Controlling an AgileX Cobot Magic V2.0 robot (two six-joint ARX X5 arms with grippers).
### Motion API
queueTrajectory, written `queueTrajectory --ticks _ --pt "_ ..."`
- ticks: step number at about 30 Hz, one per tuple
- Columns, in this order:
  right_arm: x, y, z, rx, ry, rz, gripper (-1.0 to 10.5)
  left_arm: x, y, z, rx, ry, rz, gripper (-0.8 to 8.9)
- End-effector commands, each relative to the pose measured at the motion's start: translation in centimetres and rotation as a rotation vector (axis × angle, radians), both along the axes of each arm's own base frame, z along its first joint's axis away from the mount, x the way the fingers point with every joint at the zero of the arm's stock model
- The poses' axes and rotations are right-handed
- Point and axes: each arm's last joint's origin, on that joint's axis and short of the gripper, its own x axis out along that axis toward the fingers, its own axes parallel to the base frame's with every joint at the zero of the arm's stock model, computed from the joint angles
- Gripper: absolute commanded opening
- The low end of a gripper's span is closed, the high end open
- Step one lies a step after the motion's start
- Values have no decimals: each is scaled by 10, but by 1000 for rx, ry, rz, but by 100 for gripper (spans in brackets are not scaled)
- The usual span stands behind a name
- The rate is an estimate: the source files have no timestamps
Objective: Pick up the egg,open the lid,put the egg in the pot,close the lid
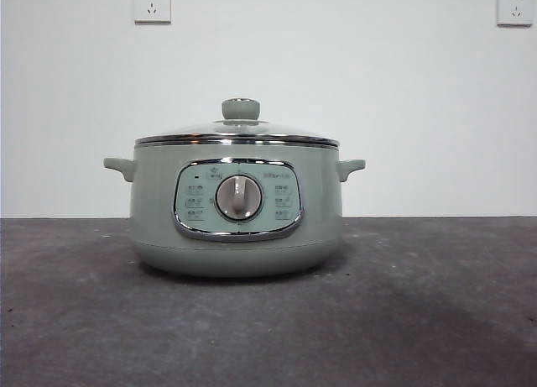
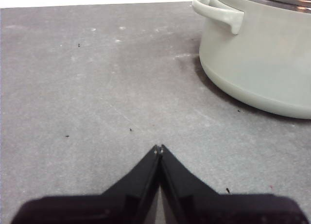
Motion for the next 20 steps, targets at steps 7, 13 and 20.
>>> queueTrajectory --ticks 7,13,20 --pt "14 1 -73 22 106 -7 1 0 0 -3 -12 7 2 -3" --pt "15 1 -74 35 87 -13 1 0 0 -4 -12 14 2 -3" --pt "15 1 -75 42 100 -13 1 1 0 -4 -12 17 2 -3"
